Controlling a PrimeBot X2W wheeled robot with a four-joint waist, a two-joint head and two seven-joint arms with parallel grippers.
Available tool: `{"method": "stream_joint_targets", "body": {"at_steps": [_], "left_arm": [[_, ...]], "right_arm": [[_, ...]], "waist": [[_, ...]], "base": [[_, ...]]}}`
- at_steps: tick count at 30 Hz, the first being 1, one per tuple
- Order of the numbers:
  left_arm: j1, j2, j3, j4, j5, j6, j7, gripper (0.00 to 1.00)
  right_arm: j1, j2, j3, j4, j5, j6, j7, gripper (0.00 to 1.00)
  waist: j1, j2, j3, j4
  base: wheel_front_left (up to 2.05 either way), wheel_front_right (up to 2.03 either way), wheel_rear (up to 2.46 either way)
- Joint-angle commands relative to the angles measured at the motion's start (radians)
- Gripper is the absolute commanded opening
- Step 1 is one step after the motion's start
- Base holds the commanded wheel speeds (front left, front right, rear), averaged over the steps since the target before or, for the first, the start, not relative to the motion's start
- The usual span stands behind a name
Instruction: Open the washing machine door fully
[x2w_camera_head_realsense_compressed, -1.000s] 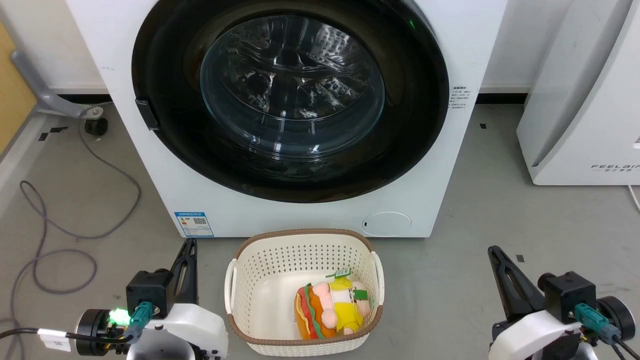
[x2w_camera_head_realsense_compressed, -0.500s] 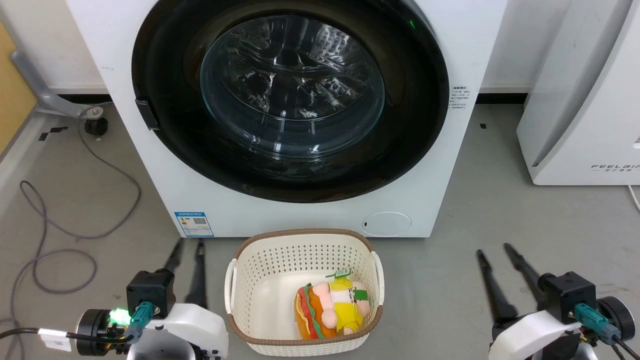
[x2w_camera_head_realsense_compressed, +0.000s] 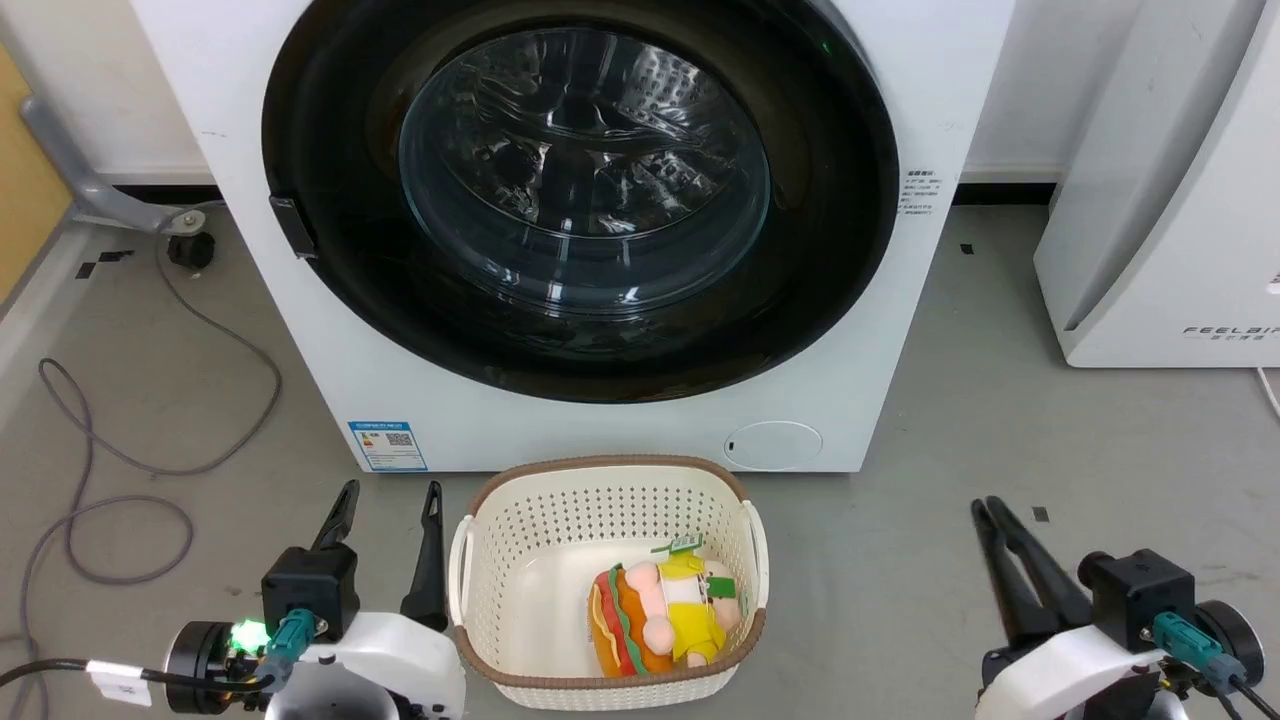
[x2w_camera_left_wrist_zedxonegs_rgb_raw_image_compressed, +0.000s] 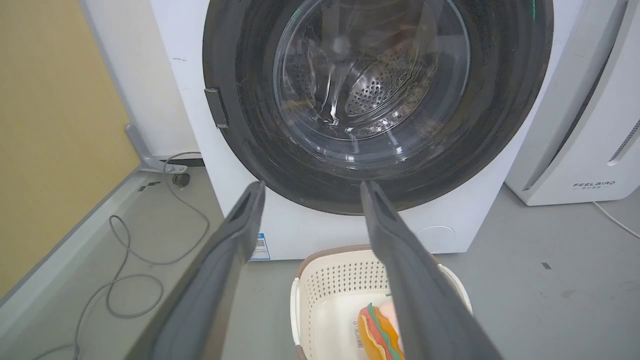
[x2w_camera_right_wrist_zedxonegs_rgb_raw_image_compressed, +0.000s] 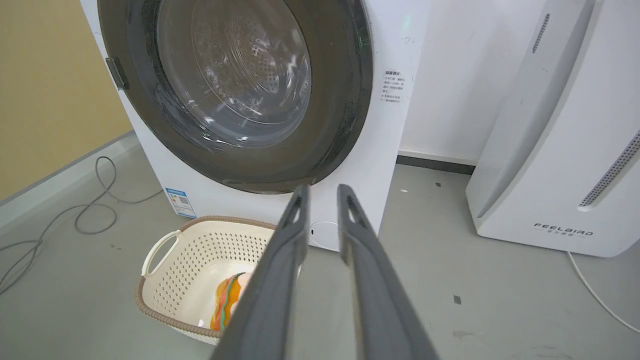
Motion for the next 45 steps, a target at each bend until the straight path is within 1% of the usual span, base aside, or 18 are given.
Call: {"method": "stream_joint_targets", "body": {"at_steps": [1, 5, 8, 18, 25, 31, 37, 45], "left_arm": [[-0.01, 0.0, -0.001, 0.005, -0.007, -0.001, -0.012, 1.0], [-0.014, 0.0, -0.005, 0.012, -0.013, -0.001, -0.02, 1.0], [-0.017, 0.001, -0.008, 0.016, -0.017, -0.001, -0.026, 1.0], [-0.025, 0.001, -0.017, 0.029, -0.032, 0.0, -0.047, 1.0], [-0.038, 0.001, -0.023, 0.033, -0.04, 0.0, -0.062, 1.0], [-0.063, 0.001, -0.032, 0.03, -0.048, -0.001, -0.074, 1.0], [-0.095, 0.001, -0.043, 0.019, -0.054, 0.0, -0.087, 1.0], [-0.141, 0.001, -0.06, 0.001, -0.059, 0.0, -0.104, 1.0]], "right_arm": [[-0.005, 0.001, -0.001, 0.008, 0.017, 0.0, -0.012, 0.0], [-0.007, 0.001, -0.004, 0.014, 0.038, 0.0, -0.02, 0.0], [-0.01, 0.001, -0.007, 0.018, 0.079, 0.0, -0.027, 0.0], [-0.039, 0.001, -0.023, 0.031, 0.376, 0.0, -0.048, 0.0], [-0.104, -0.004, -0.051, 0.056, 0.521, 0.0, -0.061, 0.0], [-0.201, -0.033, -0.079, 0.113, 0.634, 0.0, -0.069, 0.0], [-0.328, -0.083, -0.089, 0.201, 0.74, 0.0, -0.079, 0.0], [-0.551, -0.166, -0.05, 0.343, 0.846, 0.0, -0.088, 0.0]], "waist": [[0.0, 0.0, 0.001, 0.0], [0.0, 0.0, 0.003, 0.0], [0.0, 0.0, 0.004, 0.001], [0.0, 0.0, 0.012, 0.002], [0.0, 0.0, 0.034, 0.002], [0.0, 0.0, 0.068, 0.007], [0.0, 0.0, 0.11, 0.011], [0.0, 0.0, 0.181, 0.02]], "base": [[0.0, 0.0, 0.0], [0.0, 0.0, 0.0], [0.0, 0.0, 0.0], [0.0, 0.0, 0.0], [0.0, 0.0, 0.0], [0.0, 0.0, 0.0], [0.0, 0.0, 0.0], [0.0, 0.0, 0.0]]}}
